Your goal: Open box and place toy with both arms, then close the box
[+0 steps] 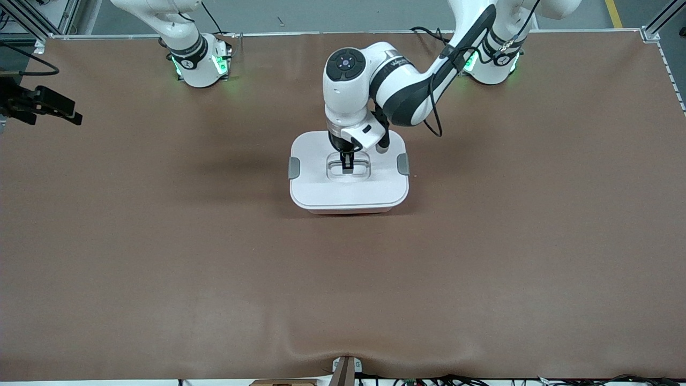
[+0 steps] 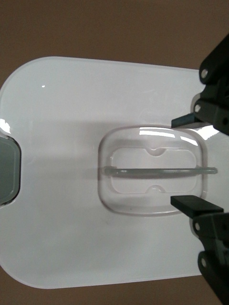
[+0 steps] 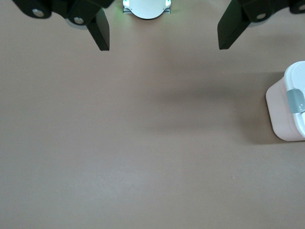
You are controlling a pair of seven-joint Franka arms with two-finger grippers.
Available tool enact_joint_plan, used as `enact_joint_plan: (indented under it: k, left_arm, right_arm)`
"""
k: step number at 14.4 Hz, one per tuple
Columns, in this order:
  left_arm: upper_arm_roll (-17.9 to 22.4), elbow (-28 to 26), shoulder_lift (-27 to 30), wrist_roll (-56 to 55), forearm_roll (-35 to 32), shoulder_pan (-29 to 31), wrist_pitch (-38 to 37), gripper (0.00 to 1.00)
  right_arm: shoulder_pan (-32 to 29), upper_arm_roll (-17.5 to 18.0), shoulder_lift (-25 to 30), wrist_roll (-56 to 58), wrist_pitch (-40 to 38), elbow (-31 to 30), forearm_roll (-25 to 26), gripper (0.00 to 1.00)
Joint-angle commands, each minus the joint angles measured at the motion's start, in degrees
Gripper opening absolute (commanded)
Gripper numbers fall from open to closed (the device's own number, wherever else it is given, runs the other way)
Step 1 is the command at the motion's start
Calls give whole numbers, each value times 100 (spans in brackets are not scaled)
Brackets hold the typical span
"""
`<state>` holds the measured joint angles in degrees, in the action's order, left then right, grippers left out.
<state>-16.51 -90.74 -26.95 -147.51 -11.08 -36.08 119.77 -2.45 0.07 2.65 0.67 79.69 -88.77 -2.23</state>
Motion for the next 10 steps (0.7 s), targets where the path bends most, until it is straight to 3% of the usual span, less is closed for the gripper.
enact_joint_plan:
  k: [1,4,10]
  left_arm:
    - [42,187,277,388,-70,22,-462,100]
    - [69,477,287,1319,-87,224,-1024,100]
    - [78,724,585,2831,-105,944,-1377,100]
  right_arm:
    - [156,-51,69,-94,3,26,-75,100]
    - [543,-411,69,-94,-23,26,-31,100]
    - [412,-429,69,-41,-50,-9,-40,100]
